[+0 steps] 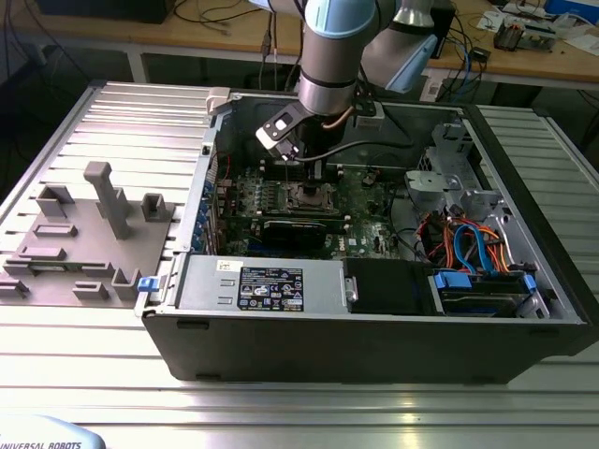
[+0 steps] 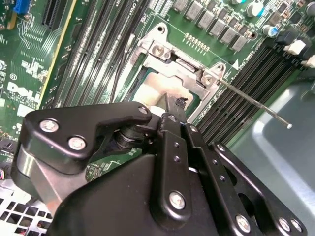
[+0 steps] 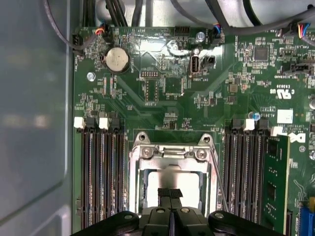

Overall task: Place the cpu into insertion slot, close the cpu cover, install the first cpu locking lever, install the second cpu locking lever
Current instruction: 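Close the cpu cover, then install the first cpu locking lever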

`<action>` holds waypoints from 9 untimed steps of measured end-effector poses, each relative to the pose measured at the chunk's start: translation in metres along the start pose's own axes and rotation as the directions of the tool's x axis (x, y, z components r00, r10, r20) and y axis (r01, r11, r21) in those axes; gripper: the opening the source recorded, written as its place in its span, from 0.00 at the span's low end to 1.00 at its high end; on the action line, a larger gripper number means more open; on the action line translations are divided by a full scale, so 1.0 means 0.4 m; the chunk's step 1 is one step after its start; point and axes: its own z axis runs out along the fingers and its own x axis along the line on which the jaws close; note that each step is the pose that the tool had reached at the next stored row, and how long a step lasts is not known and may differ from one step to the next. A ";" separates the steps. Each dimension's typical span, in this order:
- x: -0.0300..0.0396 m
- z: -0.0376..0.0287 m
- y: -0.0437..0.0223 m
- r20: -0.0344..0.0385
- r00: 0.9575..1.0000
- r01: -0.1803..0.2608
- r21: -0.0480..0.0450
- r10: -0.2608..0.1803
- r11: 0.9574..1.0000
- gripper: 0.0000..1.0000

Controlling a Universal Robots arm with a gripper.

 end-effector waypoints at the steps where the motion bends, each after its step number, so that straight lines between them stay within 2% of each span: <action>1: 0.000 0.000 0.000 0.000 1.000 0.000 0.000 0.000 1.000 0.11; 9: 0.000 0.000 0.009 0.000 1.000 0.000 0.000 0.000 1.000 0.11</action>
